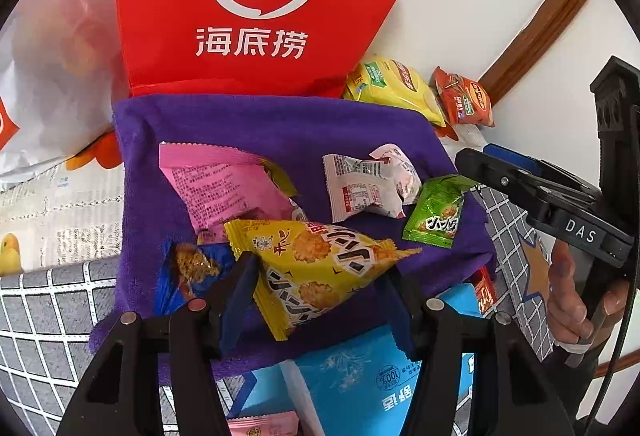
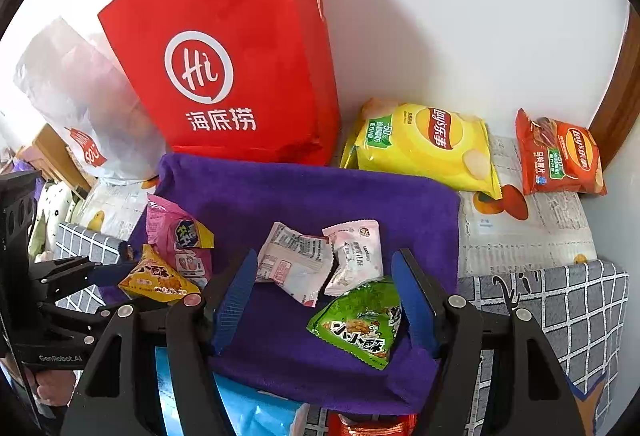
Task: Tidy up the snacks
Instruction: 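Open the left tool to release the yellow bag onto the towel, then withdraw both open tools from the towel toward the checked cover, then grasp the red snack packet on the cover with the right tool, then grasp the pink packet with the left tool while the right tool holds the red packet, then carry the red packet and pink packet over the purple towel with both tools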
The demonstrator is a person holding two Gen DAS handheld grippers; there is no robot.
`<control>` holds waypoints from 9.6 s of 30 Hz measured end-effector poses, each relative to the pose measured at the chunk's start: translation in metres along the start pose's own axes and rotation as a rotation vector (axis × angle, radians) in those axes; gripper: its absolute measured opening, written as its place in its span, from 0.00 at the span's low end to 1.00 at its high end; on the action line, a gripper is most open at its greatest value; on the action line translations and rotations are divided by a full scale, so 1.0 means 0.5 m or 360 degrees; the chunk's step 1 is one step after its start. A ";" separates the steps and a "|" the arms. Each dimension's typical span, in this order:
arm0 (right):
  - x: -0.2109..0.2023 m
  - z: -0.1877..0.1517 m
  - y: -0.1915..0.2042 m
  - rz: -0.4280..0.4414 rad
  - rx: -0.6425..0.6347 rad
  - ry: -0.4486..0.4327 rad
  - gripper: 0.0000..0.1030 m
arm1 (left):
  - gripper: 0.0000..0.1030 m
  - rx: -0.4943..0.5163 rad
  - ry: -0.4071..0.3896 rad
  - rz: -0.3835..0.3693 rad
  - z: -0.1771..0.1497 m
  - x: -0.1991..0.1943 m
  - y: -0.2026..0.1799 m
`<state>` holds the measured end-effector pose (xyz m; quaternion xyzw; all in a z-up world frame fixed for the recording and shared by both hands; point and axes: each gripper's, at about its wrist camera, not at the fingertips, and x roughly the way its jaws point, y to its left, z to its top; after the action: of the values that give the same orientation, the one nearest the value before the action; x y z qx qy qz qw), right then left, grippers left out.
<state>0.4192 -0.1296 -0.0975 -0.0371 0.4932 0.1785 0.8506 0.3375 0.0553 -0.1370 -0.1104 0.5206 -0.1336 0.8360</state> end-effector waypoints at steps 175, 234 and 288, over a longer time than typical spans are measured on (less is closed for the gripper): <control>-0.123 -0.471 -0.002 -0.0014 0.0019 -0.0021 0.48 | 0.50 0.0111 -0.0135 0.0078 -0.298 -0.064 0.020; -0.192 -0.452 -0.001 0.0093 0.0114 -0.0110 0.44 | 0.39 -0.0015 -0.0258 0.0272 -0.339 -0.161 0.038; -0.013 0.007 -0.013 0.0053 -0.0017 -0.0148 0.44 | 0.39 0.0002 -0.0401 0.0045 0.046 -0.139 -0.023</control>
<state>0.4215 -0.1367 -0.0906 -0.0252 0.4526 0.1967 0.8694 0.3277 0.0689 -0.0649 -0.1185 0.4129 -0.1072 0.8967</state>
